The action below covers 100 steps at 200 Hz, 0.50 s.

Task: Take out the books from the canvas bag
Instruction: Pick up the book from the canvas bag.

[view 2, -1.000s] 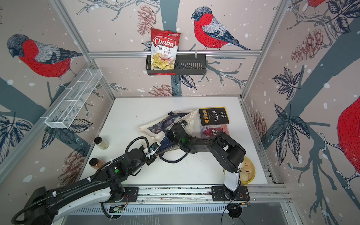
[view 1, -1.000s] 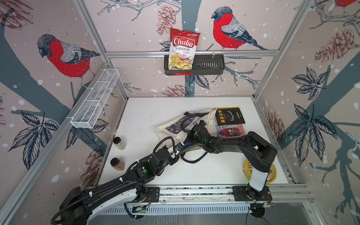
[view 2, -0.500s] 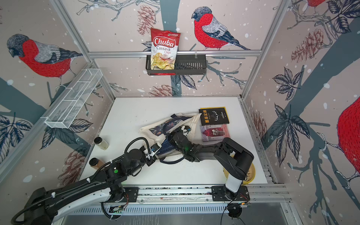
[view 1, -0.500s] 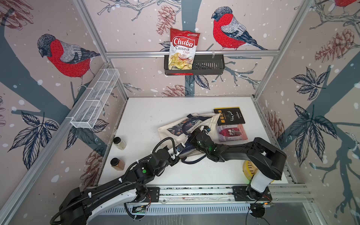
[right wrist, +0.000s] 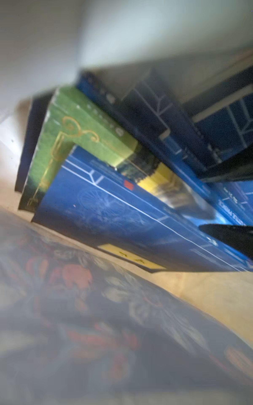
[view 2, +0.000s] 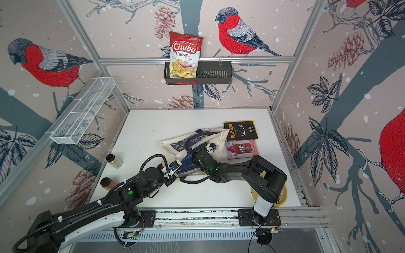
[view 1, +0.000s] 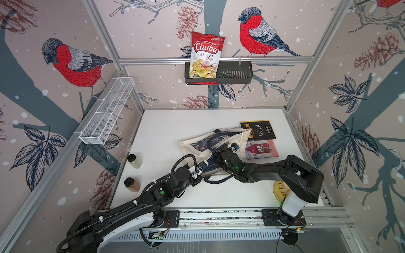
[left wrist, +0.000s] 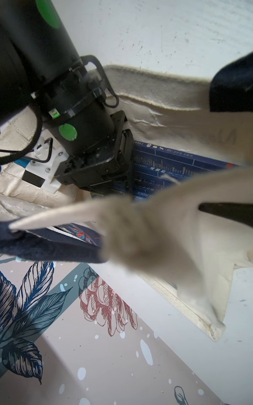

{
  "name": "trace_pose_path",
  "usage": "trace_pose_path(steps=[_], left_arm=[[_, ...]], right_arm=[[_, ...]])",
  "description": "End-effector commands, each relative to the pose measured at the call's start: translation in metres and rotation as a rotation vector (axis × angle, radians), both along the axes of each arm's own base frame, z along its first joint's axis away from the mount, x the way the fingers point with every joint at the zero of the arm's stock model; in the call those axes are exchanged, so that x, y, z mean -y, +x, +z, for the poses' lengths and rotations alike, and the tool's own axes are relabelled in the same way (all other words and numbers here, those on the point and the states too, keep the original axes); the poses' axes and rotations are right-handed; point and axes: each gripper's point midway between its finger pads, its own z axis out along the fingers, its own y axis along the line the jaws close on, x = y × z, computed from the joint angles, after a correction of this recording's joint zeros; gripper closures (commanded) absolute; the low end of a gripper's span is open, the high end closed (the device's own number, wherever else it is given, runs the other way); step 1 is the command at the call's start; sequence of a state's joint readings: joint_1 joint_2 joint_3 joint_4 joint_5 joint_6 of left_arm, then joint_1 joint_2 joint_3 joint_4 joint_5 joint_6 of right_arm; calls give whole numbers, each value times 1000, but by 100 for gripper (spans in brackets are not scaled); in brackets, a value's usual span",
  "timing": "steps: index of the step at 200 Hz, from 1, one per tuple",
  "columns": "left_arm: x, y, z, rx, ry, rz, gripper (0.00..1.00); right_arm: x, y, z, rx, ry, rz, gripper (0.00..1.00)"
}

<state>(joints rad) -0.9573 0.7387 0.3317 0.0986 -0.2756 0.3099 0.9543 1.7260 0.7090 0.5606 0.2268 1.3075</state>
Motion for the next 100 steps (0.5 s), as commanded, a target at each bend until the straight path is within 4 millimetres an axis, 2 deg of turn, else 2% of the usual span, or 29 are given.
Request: trace_pose_path(steps=[1, 30, 51, 59, 74, 83, 100], left_arm=[[10, 3, 28, 73, -88, -27, 100], [12, 1, 27, 70, -87, -40, 100], [14, 0, 27, 69, -91, -48, 100], [14, 1, 27, 69, -90, -48, 100], [14, 0, 28, 72, -94, -50, 100], [13, 0, 29, 72, -95, -50, 100], [13, 0, 29, 73, -97, -49, 100]], right_arm=[[2, 8, -8, -2, -12, -12, 69], [3, 17, 6, 85, -9, -51, 67], [0, 19, 19, 184, 7, -80, 60], [1, 21, 18, 198, 15, -100, 54], [-6, 24, 18, 221, 61, -83, 51], [-9, 27, 19, 226, 83, -70, 53], [-9, 29, 28, 246, 100, -67, 67]])
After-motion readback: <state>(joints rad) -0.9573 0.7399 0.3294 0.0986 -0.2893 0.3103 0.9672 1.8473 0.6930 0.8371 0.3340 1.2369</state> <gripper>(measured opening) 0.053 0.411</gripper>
